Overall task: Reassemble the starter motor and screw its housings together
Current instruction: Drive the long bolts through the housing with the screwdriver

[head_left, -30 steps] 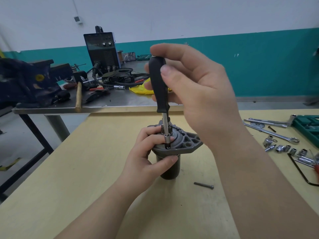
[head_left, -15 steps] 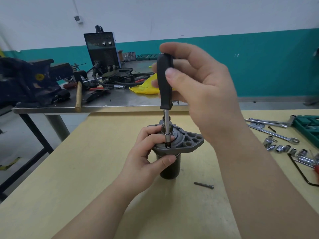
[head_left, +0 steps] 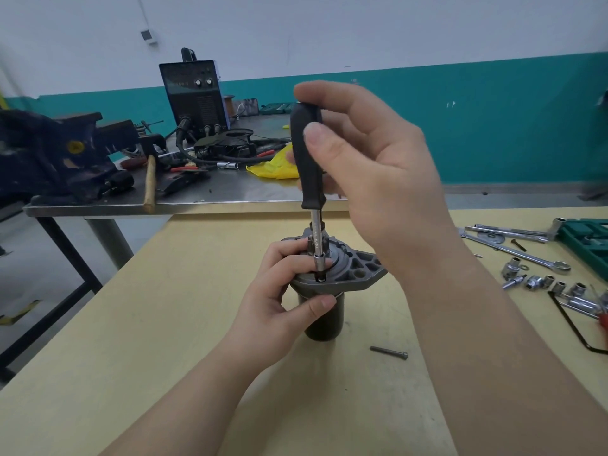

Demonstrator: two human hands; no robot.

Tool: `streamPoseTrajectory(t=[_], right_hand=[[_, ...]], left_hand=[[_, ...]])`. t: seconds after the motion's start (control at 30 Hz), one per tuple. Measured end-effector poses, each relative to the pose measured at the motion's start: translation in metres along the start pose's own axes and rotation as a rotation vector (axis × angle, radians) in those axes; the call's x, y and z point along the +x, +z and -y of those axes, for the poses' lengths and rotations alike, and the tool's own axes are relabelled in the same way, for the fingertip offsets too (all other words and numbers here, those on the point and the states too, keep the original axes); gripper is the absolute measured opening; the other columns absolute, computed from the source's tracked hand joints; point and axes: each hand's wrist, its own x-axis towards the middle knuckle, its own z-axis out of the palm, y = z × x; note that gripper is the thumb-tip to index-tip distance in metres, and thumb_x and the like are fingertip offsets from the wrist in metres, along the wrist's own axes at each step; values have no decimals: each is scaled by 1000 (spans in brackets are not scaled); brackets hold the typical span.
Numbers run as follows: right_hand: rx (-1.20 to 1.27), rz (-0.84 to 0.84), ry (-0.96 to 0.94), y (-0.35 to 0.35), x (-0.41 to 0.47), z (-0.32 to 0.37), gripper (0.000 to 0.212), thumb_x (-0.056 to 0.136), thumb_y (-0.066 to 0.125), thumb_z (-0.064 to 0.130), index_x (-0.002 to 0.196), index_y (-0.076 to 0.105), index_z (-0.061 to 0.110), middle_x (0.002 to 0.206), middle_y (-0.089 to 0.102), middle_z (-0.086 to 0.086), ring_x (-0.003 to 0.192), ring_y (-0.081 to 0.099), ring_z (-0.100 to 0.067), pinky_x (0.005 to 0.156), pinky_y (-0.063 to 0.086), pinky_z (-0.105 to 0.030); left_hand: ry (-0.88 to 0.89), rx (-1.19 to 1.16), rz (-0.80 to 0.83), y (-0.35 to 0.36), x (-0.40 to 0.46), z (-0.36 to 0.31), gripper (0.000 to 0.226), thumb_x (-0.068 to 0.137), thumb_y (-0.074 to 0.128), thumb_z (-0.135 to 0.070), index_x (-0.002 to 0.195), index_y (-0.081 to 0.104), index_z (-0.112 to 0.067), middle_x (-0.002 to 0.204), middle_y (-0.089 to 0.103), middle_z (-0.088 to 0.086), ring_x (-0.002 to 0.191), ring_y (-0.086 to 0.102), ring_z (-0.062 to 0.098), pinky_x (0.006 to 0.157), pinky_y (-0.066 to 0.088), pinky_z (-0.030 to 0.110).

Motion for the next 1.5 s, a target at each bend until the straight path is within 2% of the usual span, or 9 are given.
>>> streamPoseTrajectory(t=[0.13, 0.33, 0.5, 0.6, 0.77, 0.83, 1.03, 1.33, 1.5], right_hand=[[92, 106, 9, -3, -3, 4, 29, 106, 63, 12, 128, 67, 30, 100, 79, 0, 92, 80, -25, 80, 67, -44], [-433, -307, -237, 11, -5, -7, 29, 95, 80, 27, 121, 67, 25, 89, 64, 17, 75, 67, -10, 70, 57, -23], [-82, -101, -79, 4, -1, -6, 18, 106, 63, 22, 123, 65, 28, 109, 75, 8, 101, 74, -15, 89, 64, -46], [52, 20, -20, 1, -2, -1, 23, 107, 61, 14, 125, 65, 28, 105, 76, 0, 91, 78, -25, 80, 67, -52], [-432, -251, -247, 9, -5, -5, 26, 96, 78, 23, 119, 66, 25, 84, 61, 18, 71, 62, -9, 69, 56, -23], [-587, -317, -320, 12, -6, -6, 26, 97, 77, 26, 120, 68, 17, 87, 59, 13, 72, 59, -9, 68, 55, -25], [-97, -90, -61, 6, -5, -1, 23, 105, 60, 19, 126, 62, 28, 116, 73, 7, 107, 73, -17, 90, 64, -49], [-487, -237, -223, 13, -7, -5, 37, 97, 77, 25, 132, 65, 22, 108, 68, 6, 91, 69, -17, 80, 61, -36], [-66, -44, -28, 6, -4, 0, 28, 104, 63, 19, 130, 65, 29, 116, 74, 11, 108, 75, -17, 92, 64, -46]], left_hand=[[-6, -1, -2, 0, 0, -1, 37, 86, 82, -24, 122, 76, -28, 141, 55, 3, 142, 50, 35, 113, 44, 66], [-1, 1, 1, 0, 0, -1, 36, 86, 82, -23, 120, 76, -33, 142, 55, 3, 147, 46, 33, 115, 43, 63], [14, -3, 2, 0, 0, 0, 37, 87, 82, -23, 122, 76, -33, 141, 56, 1, 146, 47, 36, 115, 43, 65], [4, 4, 1, 0, 0, 1, 37, 86, 82, -23, 123, 76, -30, 141, 55, 3, 146, 46, 36, 115, 43, 65], [-9, -4, -7, 0, -1, 0, 35, 86, 82, -23, 120, 76, -27, 141, 55, 5, 146, 46, 34, 116, 42, 63], [-10, -2, -5, 0, 0, 0, 33, 86, 82, -24, 118, 76, -28, 140, 56, 4, 145, 47, 35, 115, 42, 64], [-9, -3, -6, 0, 0, -1, 36, 85, 82, -23, 121, 76, -29, 140, 56, 0, 145, 48, 32, 116, 44, 62], [-38, -11, -12, 0, -1, 0, 34, 84, 82, -24, 117, 76, -17, 139, 55, 7, 143, 48, 37, 114, 41, 66], [-21, -9, -9, 1, 0, -2, 36, 84, 82, -24, 119, 76, -23, 140, 55, 8, 146, 46, 36, 115, 43, 65]])
